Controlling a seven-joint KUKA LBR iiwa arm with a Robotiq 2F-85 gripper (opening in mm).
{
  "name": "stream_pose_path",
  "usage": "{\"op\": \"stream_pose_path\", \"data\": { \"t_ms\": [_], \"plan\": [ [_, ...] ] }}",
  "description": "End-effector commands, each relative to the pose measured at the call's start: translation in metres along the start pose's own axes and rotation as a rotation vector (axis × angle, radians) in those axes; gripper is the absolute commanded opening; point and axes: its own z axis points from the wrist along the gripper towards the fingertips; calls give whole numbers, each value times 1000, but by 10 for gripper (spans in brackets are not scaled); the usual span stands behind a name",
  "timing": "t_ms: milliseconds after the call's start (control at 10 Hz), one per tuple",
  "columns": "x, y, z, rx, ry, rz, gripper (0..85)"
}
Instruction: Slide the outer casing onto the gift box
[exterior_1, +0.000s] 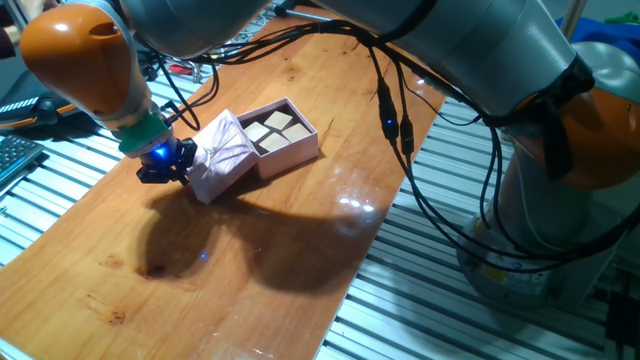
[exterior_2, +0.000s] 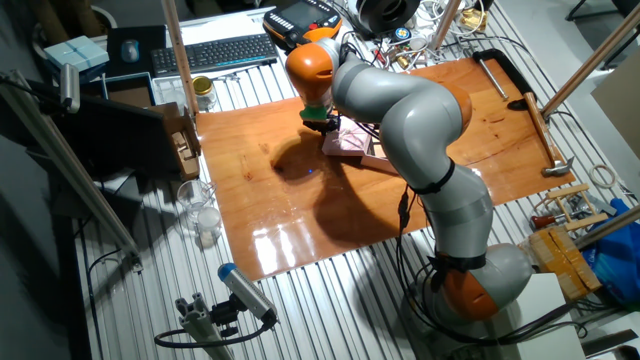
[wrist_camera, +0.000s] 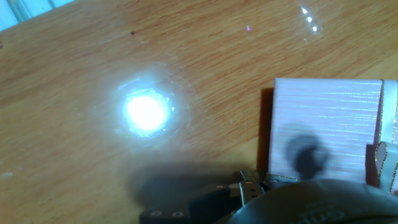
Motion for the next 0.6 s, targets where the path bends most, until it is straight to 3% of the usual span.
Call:
{"op": "stream_pose_path", "data": {
  "t_ms": [0, 500],
  "plan": [
    [0, -1, 0, 1, -1, -2, 0],
    [-1, -6, 0, 12, -1, -18, 0]
  ]
}}
